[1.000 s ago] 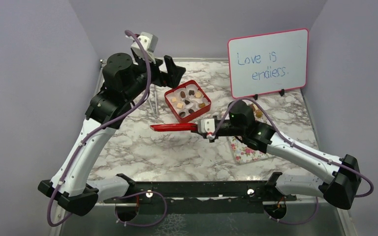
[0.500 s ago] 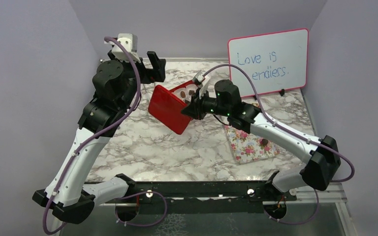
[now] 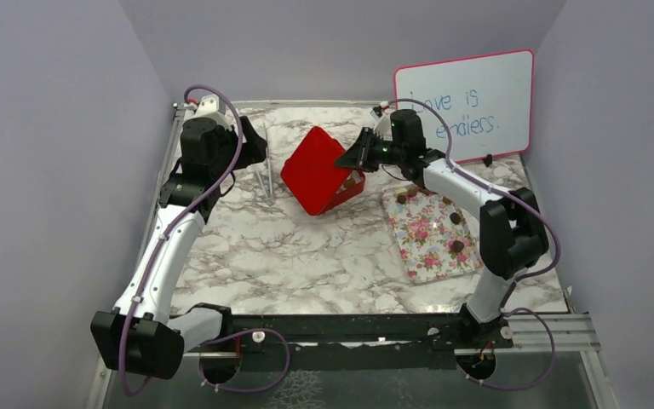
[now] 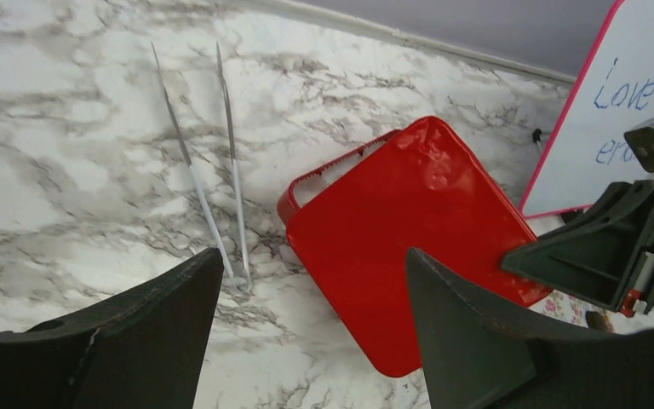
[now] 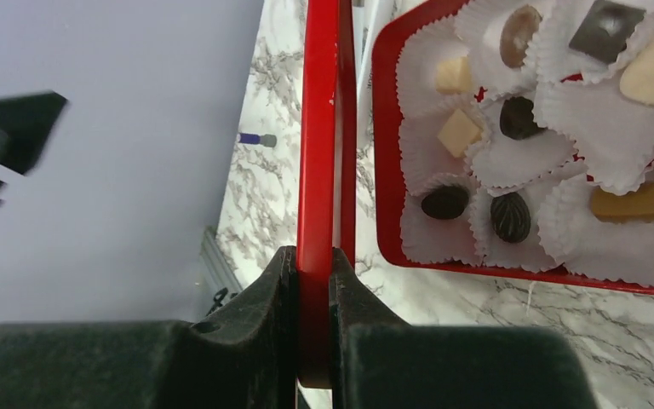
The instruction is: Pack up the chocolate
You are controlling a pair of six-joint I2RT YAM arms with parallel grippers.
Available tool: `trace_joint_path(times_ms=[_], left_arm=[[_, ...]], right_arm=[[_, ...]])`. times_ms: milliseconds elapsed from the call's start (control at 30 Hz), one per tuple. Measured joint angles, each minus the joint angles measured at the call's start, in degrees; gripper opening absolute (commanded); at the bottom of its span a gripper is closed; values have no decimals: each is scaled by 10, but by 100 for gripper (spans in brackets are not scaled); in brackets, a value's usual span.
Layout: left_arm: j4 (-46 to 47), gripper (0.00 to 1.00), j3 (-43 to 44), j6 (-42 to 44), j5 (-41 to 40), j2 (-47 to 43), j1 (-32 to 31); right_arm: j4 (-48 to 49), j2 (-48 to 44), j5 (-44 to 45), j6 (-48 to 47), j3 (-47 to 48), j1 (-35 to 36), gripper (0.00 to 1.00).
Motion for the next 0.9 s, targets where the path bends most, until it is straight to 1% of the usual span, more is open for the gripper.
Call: trace_joint_path(times_ms=[67,200,333,400,500,600,767,833,900], left_arm=[[23,75,-39,-25,33,3,17],[95,74,-116,-81,107,20,47],[151,75,-160,-118,143,53,60],[173,75,-167,-130,153,73,61],[205,83,-166,-144,172,106,61],[233,83,-166,-159,193,144,61],[262,79,-164,-179,219,185,61],[277,76,-164,-191,228,201,61],[294,70,-164,-204,238,218,61]], right_arm=[[14,22,-19,28,1,-8,1],[54,61,-60,79,5,-21,1],[81,86,-84,107,21,-28,1],[98,94,-87,115,27,-30,1],[120,103,-89,127,31,-36,1],[128,113,-89,135,34,-45,1],[141,132,-88,149,37,-63,1],[145,137,-87,153,37,-66,1],[150,142,-87,155,37,-68,1]])
